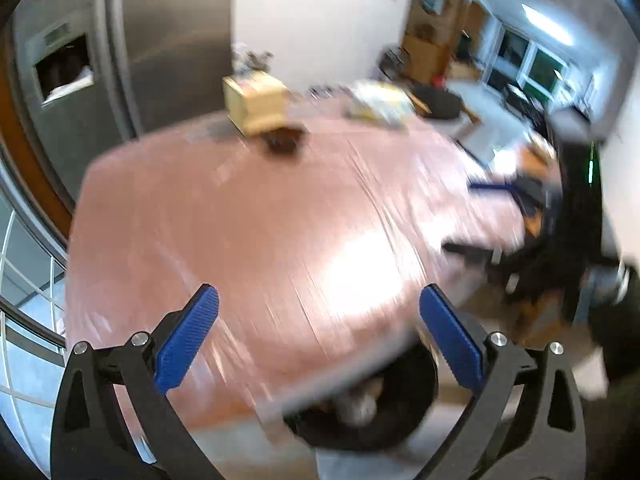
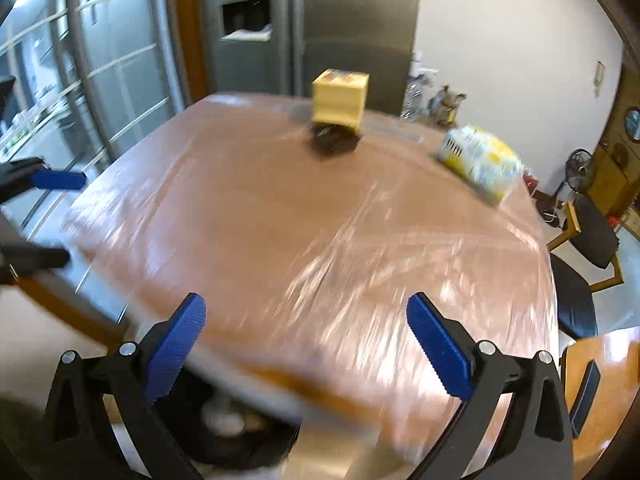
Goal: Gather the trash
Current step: 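Move both tools back up over the table toward the box and tray, then grasp the yellow rabbit box with the left tool while the right tool grasps the dark tray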
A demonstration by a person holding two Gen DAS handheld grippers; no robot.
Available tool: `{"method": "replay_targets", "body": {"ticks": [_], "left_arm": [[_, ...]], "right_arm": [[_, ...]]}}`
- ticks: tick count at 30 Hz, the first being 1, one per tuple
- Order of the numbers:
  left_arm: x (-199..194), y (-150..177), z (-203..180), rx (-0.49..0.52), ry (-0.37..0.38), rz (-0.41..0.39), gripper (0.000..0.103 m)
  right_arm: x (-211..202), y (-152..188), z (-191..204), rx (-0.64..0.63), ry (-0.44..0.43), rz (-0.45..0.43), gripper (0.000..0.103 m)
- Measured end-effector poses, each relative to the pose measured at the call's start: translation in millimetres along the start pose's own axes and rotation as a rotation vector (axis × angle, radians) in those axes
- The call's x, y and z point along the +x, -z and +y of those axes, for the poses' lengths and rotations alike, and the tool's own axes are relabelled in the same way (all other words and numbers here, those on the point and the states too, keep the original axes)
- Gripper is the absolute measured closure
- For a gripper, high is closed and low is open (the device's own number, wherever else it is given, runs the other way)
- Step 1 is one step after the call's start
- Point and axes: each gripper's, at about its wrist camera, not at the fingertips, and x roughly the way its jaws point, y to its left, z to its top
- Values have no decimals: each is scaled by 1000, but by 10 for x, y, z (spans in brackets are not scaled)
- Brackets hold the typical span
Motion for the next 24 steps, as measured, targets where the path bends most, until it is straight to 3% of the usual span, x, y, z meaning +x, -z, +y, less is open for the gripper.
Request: {"method": "replay_targets", "body": {"ticks": [5, 14, 24], "left_arm": [[481, -832, 239, 1, -109, -10, 2], [1420, -1960, 453, -33, -95, 57, 2], [2305, -2487, 751, -151, -65, 187, 2]], "right_arm": [[511, -450, -53, 7, 6, -1, 4], [1216, -1029, -72, -58, 8, 45, 4], [1675, -1373, -104, -55, -54, 77, 4]]}}
